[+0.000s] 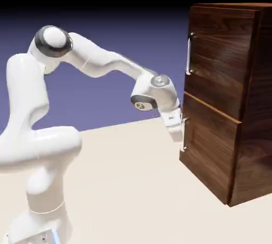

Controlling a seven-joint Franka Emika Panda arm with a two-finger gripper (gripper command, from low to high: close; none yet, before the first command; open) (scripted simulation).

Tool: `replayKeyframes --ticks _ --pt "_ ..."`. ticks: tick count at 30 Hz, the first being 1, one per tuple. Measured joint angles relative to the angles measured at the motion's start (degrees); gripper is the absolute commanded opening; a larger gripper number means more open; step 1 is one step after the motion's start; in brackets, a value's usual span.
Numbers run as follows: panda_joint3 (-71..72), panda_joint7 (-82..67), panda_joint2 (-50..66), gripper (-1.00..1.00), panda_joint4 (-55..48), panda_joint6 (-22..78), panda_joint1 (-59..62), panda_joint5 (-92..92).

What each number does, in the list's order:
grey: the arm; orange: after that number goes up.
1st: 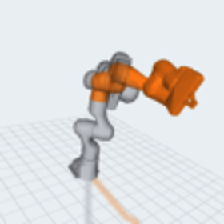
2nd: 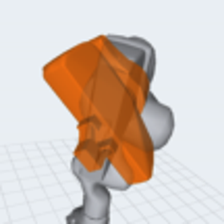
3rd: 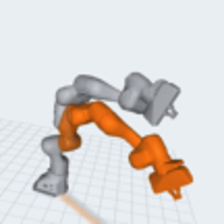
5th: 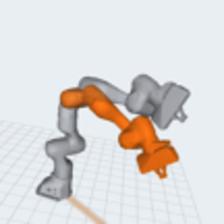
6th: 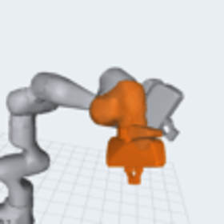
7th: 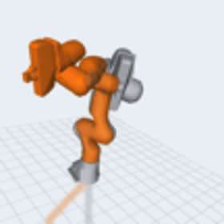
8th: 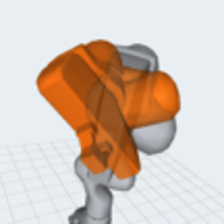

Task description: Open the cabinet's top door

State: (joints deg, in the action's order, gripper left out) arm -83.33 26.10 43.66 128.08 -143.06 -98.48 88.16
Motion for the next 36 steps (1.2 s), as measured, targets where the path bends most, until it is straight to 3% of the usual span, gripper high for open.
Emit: replayKeyframes --ticks 5,26,32,33,36 --pt "-6.78 -3.42 9.87 0.00 -2.10 1.72 -6.84 9.18" --pt "-27.91 -28.73 53.36 0.00 4.41 -4.26 -5.25 42.67" --pt "-28.29 -28.68 52.64 0.00 -3.47 -4.32 2.37 47.01" --pt "-28.29 -28.68 52.64 -1.00 -3.48 -4.32 2.38 47.01" --pt "-28.86 -30.74 52.99 -1.00 -1.42 -2.08 1.24 48.84"
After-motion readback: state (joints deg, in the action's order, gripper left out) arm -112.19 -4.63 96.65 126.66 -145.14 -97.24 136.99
